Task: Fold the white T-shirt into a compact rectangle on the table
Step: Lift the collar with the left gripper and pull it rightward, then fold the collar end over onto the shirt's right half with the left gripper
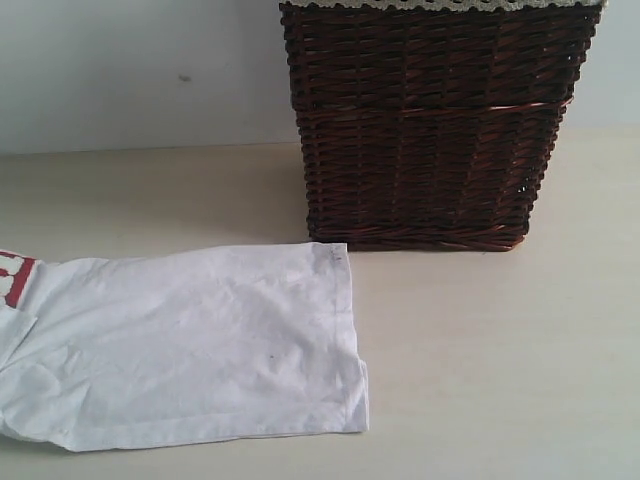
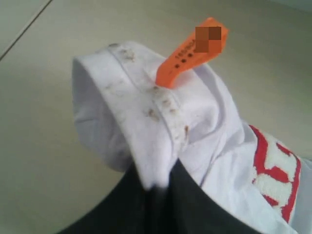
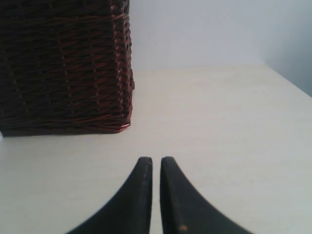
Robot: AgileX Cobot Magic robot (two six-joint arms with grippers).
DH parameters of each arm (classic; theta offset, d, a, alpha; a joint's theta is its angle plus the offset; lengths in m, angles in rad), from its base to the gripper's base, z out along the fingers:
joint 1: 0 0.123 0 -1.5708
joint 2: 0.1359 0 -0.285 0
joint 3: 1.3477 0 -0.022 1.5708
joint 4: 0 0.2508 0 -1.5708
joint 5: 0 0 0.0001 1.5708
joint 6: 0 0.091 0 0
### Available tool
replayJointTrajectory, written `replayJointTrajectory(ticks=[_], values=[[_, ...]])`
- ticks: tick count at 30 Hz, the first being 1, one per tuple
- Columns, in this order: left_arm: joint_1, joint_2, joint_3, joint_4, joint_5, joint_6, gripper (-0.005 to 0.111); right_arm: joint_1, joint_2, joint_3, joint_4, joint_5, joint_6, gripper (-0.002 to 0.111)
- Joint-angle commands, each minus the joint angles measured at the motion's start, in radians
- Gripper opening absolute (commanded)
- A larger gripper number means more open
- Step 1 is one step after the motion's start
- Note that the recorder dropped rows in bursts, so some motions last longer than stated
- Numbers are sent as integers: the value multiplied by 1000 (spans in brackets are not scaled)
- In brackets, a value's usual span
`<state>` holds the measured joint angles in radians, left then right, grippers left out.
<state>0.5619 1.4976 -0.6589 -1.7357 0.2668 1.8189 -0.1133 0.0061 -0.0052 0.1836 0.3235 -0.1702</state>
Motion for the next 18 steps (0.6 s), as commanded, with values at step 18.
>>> replayJointTrajectory(ticks=[18], values=[[-1122,74,-121,-9,-133,-70,0,3,-6,5,1,-11,-3,7]])
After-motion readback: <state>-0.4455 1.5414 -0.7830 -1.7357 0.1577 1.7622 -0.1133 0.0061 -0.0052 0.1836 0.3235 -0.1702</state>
